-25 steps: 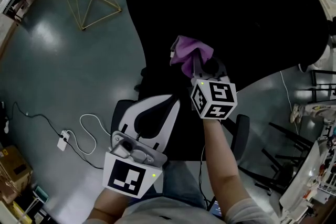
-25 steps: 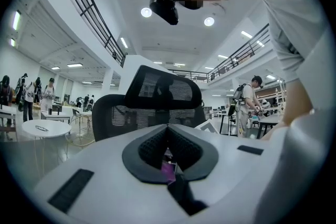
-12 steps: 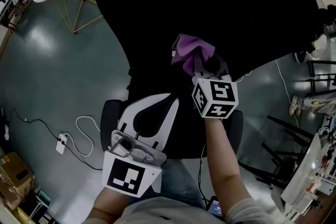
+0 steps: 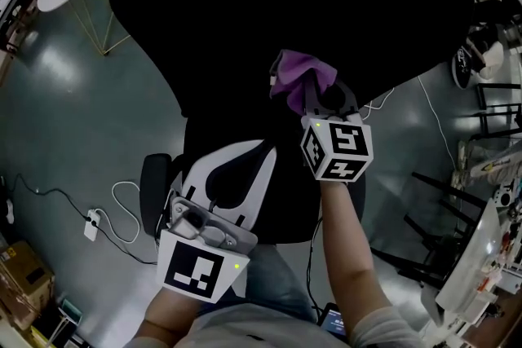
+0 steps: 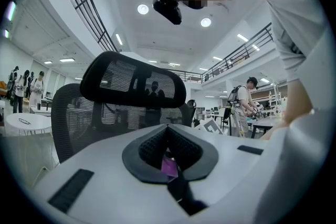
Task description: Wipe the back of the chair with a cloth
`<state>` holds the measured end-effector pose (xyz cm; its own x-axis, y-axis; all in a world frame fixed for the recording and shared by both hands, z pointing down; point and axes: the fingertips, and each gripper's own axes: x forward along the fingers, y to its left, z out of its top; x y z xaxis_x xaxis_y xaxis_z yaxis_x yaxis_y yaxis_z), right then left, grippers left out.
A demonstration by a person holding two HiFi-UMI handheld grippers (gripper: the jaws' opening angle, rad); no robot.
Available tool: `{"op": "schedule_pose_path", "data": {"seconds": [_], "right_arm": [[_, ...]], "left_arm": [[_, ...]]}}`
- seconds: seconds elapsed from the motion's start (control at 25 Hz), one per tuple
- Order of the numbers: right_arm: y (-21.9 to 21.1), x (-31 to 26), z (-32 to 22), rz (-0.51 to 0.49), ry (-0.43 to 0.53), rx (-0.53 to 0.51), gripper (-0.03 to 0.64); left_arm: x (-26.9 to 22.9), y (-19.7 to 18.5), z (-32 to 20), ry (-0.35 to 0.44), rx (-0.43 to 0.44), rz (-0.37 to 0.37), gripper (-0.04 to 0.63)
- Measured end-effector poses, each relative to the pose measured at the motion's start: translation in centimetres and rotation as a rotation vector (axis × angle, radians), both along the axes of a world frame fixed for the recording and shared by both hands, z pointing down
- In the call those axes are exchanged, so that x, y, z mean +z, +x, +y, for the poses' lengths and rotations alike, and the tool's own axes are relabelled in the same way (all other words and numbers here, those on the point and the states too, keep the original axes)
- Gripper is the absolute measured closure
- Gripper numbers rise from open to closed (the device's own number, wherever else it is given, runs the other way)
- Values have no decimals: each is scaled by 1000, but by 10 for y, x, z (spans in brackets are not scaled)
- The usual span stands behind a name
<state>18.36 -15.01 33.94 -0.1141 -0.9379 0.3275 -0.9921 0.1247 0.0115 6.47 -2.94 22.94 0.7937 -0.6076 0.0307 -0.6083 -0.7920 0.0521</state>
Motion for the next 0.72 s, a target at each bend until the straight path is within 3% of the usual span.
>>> {"op": "schedule_pose_path", "data": {"seconds": [0.72], "right_arm": [[79,-3,21,2,13,48,568]], "left_arm": [[2,65,10,-2,28,3,583]]}}
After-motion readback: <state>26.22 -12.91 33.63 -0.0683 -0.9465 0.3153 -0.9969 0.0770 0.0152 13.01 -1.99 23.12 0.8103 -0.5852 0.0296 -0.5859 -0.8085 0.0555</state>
